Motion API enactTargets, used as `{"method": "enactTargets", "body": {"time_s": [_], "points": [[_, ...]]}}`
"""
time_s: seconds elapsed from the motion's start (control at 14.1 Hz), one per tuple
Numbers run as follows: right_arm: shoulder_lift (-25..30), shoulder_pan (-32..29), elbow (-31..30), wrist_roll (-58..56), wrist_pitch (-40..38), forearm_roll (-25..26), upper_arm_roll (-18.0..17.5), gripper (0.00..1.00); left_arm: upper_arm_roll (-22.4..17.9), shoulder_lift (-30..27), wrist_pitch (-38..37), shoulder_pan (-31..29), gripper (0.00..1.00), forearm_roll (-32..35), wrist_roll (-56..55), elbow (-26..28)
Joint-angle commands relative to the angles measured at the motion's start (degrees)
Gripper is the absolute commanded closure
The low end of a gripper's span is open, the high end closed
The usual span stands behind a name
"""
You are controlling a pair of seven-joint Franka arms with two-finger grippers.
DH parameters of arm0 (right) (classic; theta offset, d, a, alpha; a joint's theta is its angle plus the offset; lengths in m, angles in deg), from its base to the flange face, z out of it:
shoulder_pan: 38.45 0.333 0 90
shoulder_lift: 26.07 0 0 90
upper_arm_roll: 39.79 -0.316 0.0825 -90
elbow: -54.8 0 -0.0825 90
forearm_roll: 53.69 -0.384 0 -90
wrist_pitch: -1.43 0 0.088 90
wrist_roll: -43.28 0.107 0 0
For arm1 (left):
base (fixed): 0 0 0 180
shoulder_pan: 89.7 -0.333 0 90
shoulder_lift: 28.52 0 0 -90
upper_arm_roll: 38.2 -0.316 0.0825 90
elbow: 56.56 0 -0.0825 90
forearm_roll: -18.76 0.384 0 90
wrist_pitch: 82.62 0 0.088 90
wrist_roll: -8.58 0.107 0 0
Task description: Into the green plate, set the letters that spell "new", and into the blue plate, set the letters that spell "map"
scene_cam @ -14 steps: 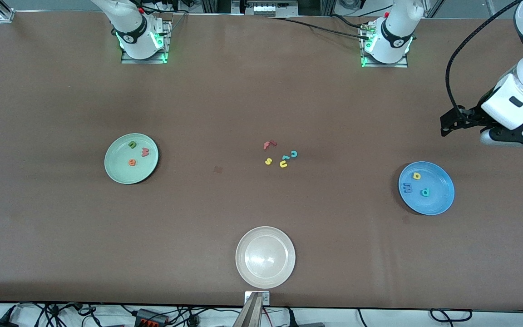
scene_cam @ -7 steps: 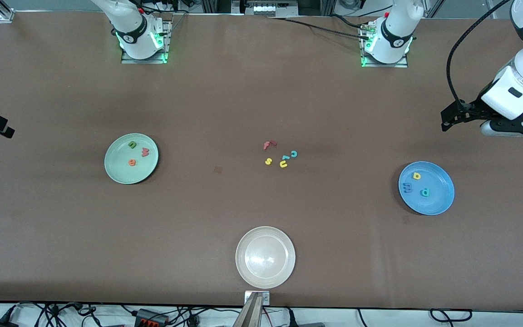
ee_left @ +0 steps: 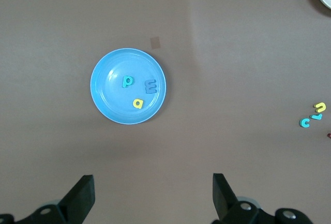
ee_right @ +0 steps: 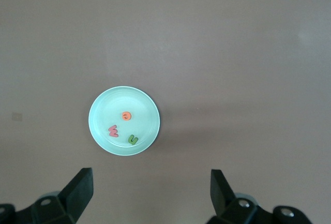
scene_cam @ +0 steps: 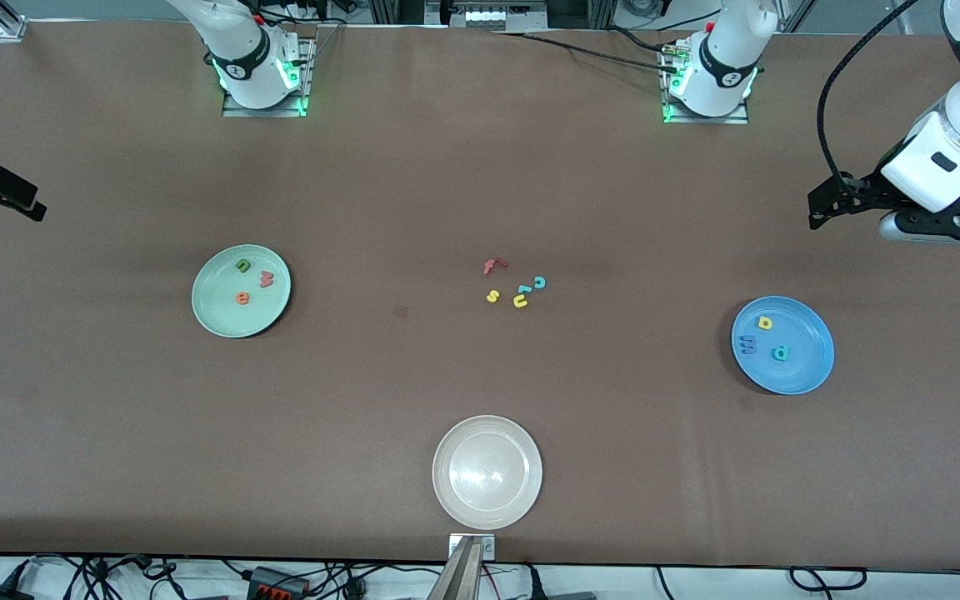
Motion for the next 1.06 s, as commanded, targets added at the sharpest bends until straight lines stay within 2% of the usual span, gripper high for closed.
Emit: {"method": "enactTargets", "body": {"time_s": [0.0,0.43,0.99], "points": [[1.34,0.01,-1.76,-1.63,0.91,1.15,-0.19,0.00,0.85,0.41,-1.21,-1.14,0.00,-1.20,1.37,-2.11],[1.51,0.62,-1.67,-0.76,-2.25,1.06,-0.28,0.00,0.85,0.94,-2.35,-0.79,0.00,-1.29,1.28,-3.17],[1.42,0.62,-1.67,-0.93,-1.47,0.80,-0.19,0.00,0.85,0.94,-2.44,-0.61,0.00,-1.29,1.28,-3.17]]}}
